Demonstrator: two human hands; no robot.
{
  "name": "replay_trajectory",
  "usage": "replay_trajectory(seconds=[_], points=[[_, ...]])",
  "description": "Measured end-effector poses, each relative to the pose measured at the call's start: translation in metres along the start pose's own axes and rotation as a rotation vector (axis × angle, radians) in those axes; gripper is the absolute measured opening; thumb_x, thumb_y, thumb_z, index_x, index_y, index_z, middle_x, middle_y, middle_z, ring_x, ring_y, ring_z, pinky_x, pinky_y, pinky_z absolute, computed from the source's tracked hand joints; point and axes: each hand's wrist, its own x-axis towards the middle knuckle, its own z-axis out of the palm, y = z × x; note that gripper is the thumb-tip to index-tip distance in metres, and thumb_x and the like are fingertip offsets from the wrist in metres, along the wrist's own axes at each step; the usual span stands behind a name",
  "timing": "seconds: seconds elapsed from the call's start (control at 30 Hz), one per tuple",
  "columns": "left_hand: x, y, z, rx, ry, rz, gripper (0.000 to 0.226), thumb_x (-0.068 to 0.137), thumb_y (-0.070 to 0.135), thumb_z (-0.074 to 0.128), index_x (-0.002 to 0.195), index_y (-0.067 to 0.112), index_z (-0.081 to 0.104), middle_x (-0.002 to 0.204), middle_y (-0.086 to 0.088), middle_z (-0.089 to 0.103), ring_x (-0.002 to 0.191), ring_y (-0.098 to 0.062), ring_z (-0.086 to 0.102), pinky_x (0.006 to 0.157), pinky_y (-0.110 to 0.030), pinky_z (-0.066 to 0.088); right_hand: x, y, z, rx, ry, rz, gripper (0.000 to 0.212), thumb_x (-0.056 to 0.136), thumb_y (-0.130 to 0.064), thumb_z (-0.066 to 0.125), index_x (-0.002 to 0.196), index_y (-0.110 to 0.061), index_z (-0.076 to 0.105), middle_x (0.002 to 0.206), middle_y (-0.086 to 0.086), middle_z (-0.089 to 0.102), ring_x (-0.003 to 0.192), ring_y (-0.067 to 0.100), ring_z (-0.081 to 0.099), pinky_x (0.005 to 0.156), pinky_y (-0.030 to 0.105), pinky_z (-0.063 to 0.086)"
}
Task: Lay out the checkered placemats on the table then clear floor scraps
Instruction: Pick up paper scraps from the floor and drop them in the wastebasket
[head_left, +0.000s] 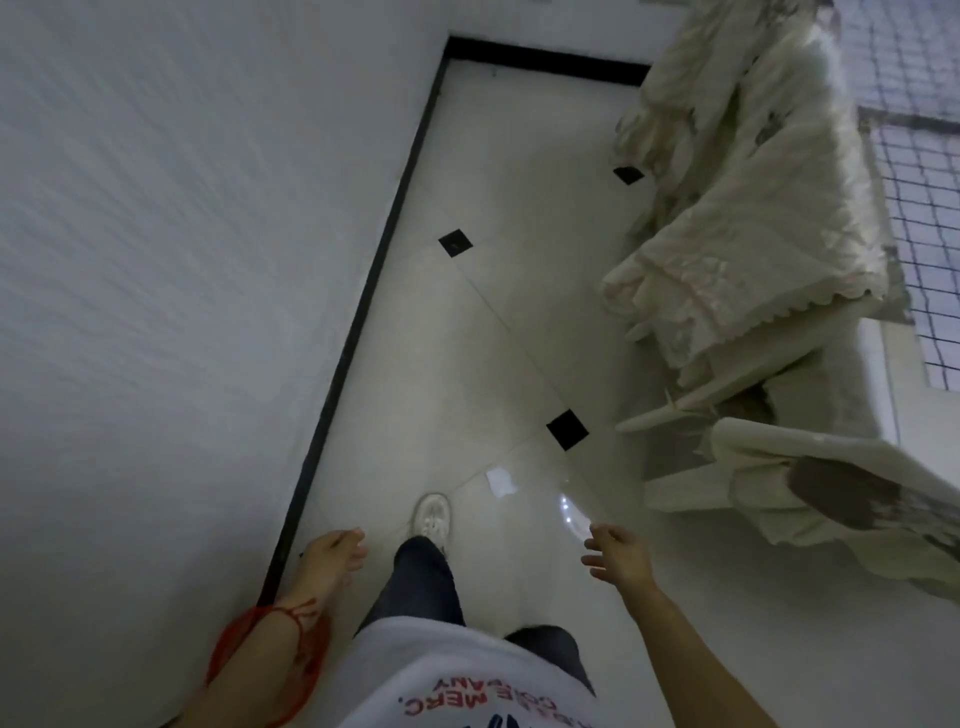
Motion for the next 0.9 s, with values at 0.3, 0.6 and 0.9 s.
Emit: replay_trajectory(seconds=[0.3, 0.6, 0.9], points=[[0.095, 0.114, 0.001, 0.209, -0.057, 0.095, 0.033, 0.094, 0.024, 0.047, 0.116, 0.001, 0.058, 0.100, -0.011, 0.061, 0.090, -0.023, 0.055, 0.073, -0.028, 0.044, 0.071, -0.036, 0.059, -0.160, -0.020, 0.037, 0.021, 0.091, -0.016, 0.052, 0.109, -0.006, 0.059, 0.093, 0.008, 0.060, 0.067, 0.020, 0.059, 0.057, 0.022, 0.042], [0.243, 0.084, 0.098, 0.284, -0.043, 0.074, 0.030, 0.093, 0.025, 0.049, 0.110, 0.004, 0.061, 0.099, -0.010, 0.063, 0.090, -0.022, 0.056, 0.088, -0.032, 0.043, 0.242, 0.011, 0.119, -0.375, -0.098, 0.031, 0.031, 0.086, -0.015, 0.059, 0.117, -0.009, 0.059, 0.109, 0.017, 0.065, 0.100, 0.028, 0.061, 0.081, 0.023, 0.042], [0.374, -0.035, 0.178, 0.361, -0.045, 0.043, 0.019, 0.093, 0.023, 0.048, 0.100, 0.012, 0.064, 0.085, -0.003, 0.066, 0.079, -0.015, 0.060, 0.078, -0.029, 0.047, 0.446, 0.111, 0.198, -0.591, -0.135, -0.058, 0.046, 0.084, -0.019, 0.064, 0.127, -0.009, 0.050, 0.124, 0.019, 0.057, 0.110, 0.033, 0.056, 0.092, 0.034, 0.044]])
